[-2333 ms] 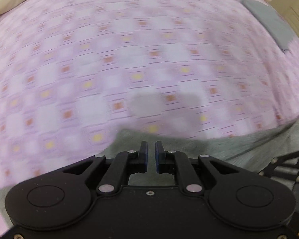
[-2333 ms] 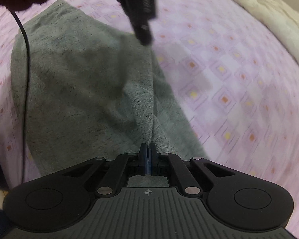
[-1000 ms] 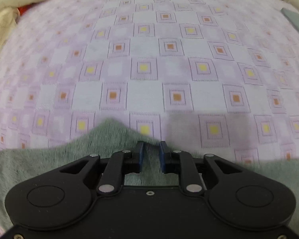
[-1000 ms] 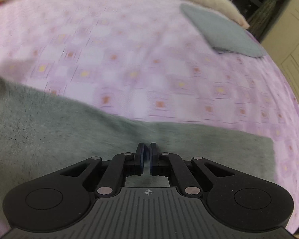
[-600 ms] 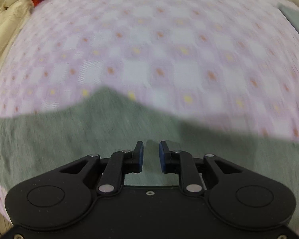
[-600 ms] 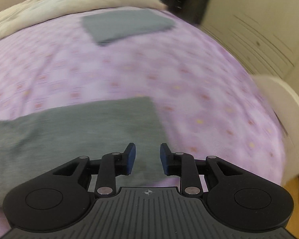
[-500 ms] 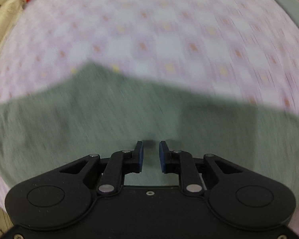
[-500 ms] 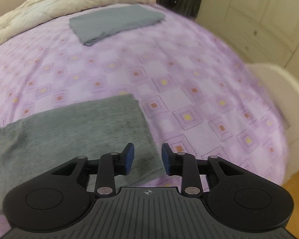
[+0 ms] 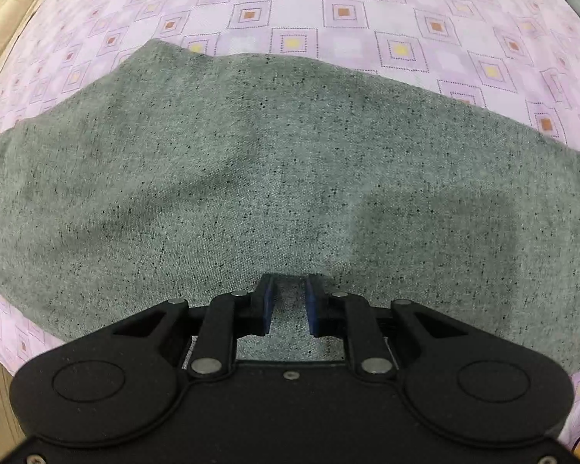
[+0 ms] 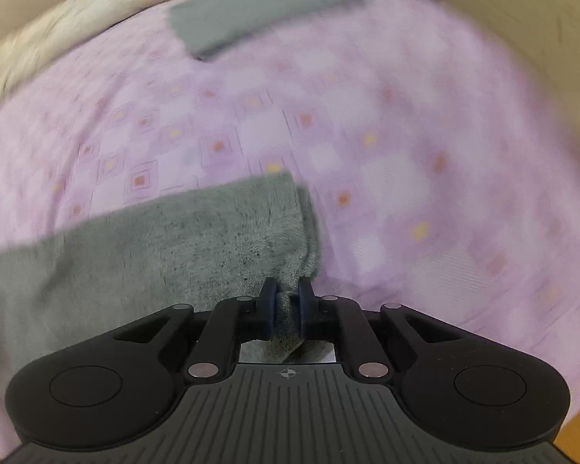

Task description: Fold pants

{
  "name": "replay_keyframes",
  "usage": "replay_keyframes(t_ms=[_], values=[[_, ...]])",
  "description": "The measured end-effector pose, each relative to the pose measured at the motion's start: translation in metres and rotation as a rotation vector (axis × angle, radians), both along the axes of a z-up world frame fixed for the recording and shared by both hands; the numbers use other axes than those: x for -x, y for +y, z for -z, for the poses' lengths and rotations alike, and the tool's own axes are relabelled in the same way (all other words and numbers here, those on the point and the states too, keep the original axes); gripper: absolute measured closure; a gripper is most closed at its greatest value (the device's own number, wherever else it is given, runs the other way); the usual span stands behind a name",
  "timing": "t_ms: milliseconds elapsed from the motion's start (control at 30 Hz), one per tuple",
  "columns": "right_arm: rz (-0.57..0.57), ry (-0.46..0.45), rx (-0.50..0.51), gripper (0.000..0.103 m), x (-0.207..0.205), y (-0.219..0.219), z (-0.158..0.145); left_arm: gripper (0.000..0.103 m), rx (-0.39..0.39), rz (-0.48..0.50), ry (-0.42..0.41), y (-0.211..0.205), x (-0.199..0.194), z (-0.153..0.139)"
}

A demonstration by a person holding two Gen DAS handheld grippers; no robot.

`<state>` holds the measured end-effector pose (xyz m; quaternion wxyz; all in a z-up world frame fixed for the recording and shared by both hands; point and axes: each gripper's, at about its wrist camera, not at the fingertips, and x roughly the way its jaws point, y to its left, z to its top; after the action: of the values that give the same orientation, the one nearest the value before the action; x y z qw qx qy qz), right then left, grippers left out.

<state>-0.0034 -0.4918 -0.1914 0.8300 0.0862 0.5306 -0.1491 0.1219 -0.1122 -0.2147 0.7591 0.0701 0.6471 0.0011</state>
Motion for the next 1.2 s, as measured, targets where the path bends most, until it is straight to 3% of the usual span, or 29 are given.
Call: replay_keyframes(t_ms=[67,133,200,267,400,500,633,767,900,1000,1067,1200], values=[[0.037,0.036,0.079,0.103,0.010,-0.001,0.000,0.080,-0.002,0.001,-0.011,0.000,0.001,0.001],[0.133,0.132,0.126,0.103,0.024,-0.017,0.020,0.080,-0.008,0.001,-0.026,0.009,0.014,-0.001],[0.203,0.074,0.052,0.103,0.039,-0.033,0.020,0.079,-0.028,0.021,-0.032,0.005,0.024,-0.003],[0.228,0.031,0.050,0.100,0.048,-0.035,0.009,0.079,-0.048,0.045,-0.034,0.000,0.027,-0.005],[0.057,-0.127,0.090,0.099,0.041,-0.003,-0.019,0.078,-0.008,0.057,-0.058,-0.017,0.034,-0.015],[-0.103,-0.197,0.023,0.099,0.014,0.038,-0.023,0.081,0.023,0.086,-0.031,-0.032,0.042,-0.011],[-0.379,-0.168,-0.047,0.099,-0.028,0.107,-0.002,0.083,0.023,0.089,-0.021,-0.047,0.051,-0.010],[-0.610,-0.105,-0.061,0.099,-0.058,0.165,0.024,0.080,0.085,0.012,0.010,-0.041,0.059,-0.010],[-0.660,-0.035,-0.027,0.099,-0.082,0.186,0.048,0.080,0.094,-0.008,0.002,-0.034,0.066,-0.007],[-0.583,-0.041,-0.012,0.100,-0.088,0.179,0.049,0.079,0.090,0.037,-0.004,-0.024,0.065,0.000],[-0.533,-0.027,-0.031,0.100,-0.090,0.173,0.048,0.071,0.094,0.047,-0.024,-0.018,0.066,-0.007],[-0.539,-0.018,0.011,0.099,-0.086,0.179,0.048,0.071,0.090,0.016,-0.103,0.012,0.056,-0.022]])
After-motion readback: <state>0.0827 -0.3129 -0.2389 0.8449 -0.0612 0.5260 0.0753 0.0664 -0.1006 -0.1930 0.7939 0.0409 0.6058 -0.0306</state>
